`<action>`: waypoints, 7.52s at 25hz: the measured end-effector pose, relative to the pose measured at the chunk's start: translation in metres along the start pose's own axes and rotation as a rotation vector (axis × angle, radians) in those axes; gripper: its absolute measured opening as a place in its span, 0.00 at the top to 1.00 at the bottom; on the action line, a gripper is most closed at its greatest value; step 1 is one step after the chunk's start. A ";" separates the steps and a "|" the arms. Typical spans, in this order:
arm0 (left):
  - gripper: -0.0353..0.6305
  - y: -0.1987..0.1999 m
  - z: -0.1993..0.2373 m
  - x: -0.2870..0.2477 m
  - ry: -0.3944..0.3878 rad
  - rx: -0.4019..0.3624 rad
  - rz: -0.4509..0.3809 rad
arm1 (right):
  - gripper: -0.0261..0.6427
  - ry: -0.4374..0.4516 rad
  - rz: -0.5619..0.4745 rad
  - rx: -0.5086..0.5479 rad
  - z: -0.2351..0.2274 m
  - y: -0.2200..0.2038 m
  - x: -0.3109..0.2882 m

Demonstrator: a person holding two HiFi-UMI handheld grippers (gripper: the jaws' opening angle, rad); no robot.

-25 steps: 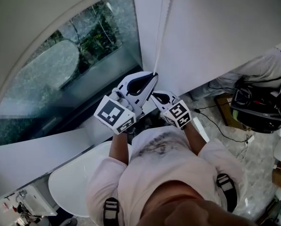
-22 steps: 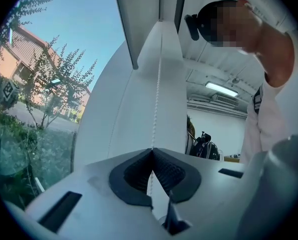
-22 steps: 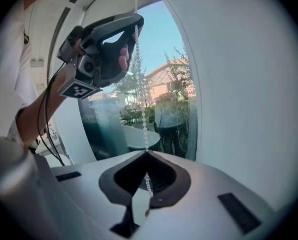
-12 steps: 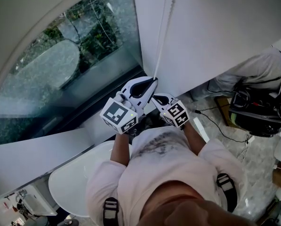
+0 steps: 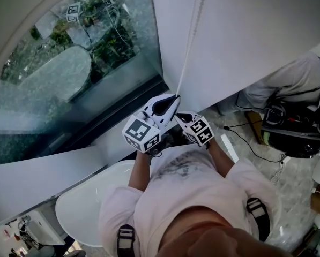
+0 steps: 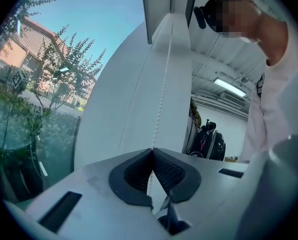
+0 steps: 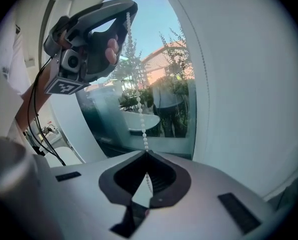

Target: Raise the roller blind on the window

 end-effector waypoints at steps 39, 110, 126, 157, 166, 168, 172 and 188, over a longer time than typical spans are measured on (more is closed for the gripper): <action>0.94 -0.015 0.009 0.006 0.029 -0.021 -0.001 | 0.74 0.061 -0.458 0.117 0.030 0.208 0.103; 0.94 -0.166 0.042 0.035 0.121 0.082 0.195 | 0.87 -0.024 -0.493 0.140 0.021 0.206 0.057; 0.94 -0.196 0.048 0.044 0.118 0.089 0.263 | 0.87 -0.014 -0.424 0.119 0.014 0.179 0.044; 0.85 0.127 -0.025 -0.028 -0.206 -0.241 -0.131 | 0.87 0.022 -0.440 0.137 0.013 0.182 0.047; 0.94 0.126 -0.020 -0.035 -0.131 -0.219 -0.161 | 0.87 0.026 -0.428 0.141 0.014 0.176 0.046; 0.94 0.123 -0.018 -0.031 -0.136 -0.213 -0.180 | 0.87 0.026 -0.427 0.142 0.014 0.174 0.046; 0.94 0.118 -0.010 -0.027 -0.126 -0.199 -0.168 | 0.87 0.031 -0.396 0.152 0.014 0.170 0.037; 0.94 0.058 0.004 -0.016 -0.062 -0.087 -0.091 | 0.87 0.017 -0.259 0.097 0.003 0.114 0.019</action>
Point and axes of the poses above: the fingertips, and each gripper's own axes: x backward along the fingers, z to its left, y out of its top, the point moved 4 cm from there along x, backward along the fingers, and after that the axes turned 12 degrees about -z, right-handed, at the moved point
